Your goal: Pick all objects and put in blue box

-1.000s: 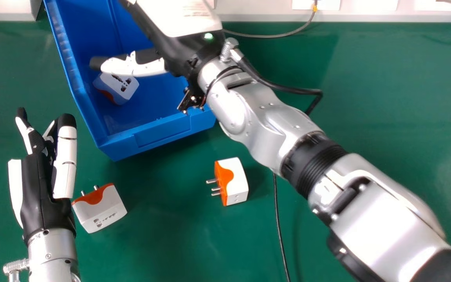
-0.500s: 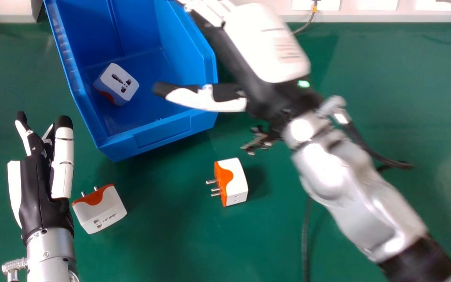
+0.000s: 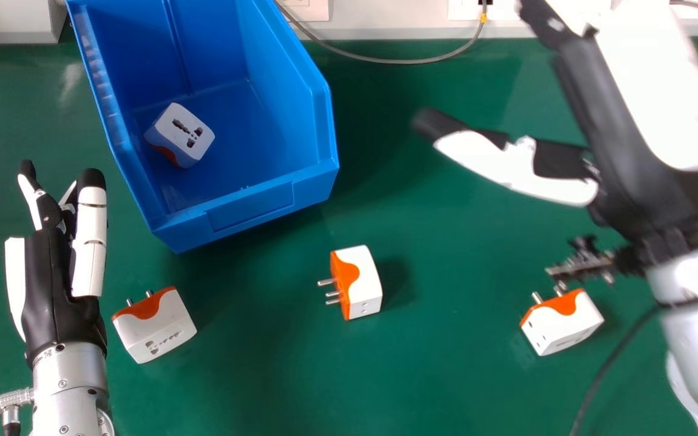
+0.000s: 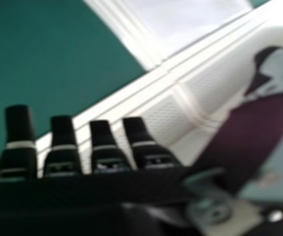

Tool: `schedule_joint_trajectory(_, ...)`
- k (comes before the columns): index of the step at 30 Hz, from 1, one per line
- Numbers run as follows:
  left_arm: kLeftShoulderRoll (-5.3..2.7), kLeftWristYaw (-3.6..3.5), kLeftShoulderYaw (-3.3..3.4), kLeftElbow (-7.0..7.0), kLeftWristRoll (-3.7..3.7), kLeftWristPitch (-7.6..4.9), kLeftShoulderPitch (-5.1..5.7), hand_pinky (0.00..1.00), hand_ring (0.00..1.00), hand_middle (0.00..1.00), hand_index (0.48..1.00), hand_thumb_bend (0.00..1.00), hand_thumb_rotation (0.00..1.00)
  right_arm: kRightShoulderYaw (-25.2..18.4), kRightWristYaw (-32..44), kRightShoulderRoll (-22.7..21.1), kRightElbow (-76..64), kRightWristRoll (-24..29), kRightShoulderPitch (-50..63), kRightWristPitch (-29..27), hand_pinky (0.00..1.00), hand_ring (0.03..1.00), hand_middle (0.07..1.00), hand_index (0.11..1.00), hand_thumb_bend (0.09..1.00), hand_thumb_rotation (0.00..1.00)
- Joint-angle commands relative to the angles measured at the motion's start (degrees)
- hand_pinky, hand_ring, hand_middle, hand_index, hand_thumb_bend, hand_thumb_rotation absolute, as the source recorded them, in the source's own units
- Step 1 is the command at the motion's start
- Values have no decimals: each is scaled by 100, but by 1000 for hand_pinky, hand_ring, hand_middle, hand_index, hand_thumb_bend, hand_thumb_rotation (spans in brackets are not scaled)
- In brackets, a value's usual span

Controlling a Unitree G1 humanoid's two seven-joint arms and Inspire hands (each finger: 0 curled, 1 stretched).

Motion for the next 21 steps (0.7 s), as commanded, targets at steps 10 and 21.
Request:
schedule_joint_trajectory(10,111,-133,129,-146,-145,-33,23,874,920,899,905,485,869,-866,156,-247,-128,89,1135,-284,725,870,918,898,392,630)
schedule_joint_trajectory(21,193,-179,172,-159,-153,15,60,873,923,907,918,493,869,-1007,488,-1274,1482,-61,1263,-1149,788,899,940,917,456,750)
